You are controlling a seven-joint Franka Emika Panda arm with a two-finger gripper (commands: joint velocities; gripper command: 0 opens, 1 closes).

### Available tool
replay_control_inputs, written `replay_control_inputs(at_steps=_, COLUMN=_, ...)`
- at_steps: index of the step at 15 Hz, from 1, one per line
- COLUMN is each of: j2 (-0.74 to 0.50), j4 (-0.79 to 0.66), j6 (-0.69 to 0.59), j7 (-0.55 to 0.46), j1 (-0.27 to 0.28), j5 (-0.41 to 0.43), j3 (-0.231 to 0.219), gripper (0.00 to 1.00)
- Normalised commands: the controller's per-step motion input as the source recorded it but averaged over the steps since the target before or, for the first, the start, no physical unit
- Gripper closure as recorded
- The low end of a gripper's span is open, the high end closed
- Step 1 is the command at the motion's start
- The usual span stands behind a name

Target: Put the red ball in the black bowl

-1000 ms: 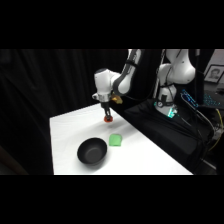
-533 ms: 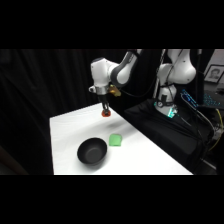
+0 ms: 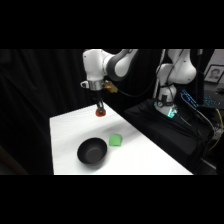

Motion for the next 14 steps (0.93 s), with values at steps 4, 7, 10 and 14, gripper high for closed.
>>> replay_control_inputs(at_steps=4, j2=0.16, j4=0.33, j6=-0.06, j7=0.07, j1=0.069, j5=-0.005, j3=0.061, gripper=0.96)
replay_control_inputs(at_steps=7, j2=0.24, j4=0.38, j6=0.00, j7=0.06, j1=0.064, j5=0.025, j3=0.050, gripper=0.96)
replay_control_inputs(at_steps=10, j2=0.26, j4=0.40, j6=-0.01, j7=0.08, j1=0.080, j5=0.025, j3=0.051, gripper=0.96)
replay_control_inputs(at_steps=14, j2=0.28, j4=0.37, j6=0.07, j7=0.07, j1=0.079, j5=0.030, j3=0.044, gripper=0.96)
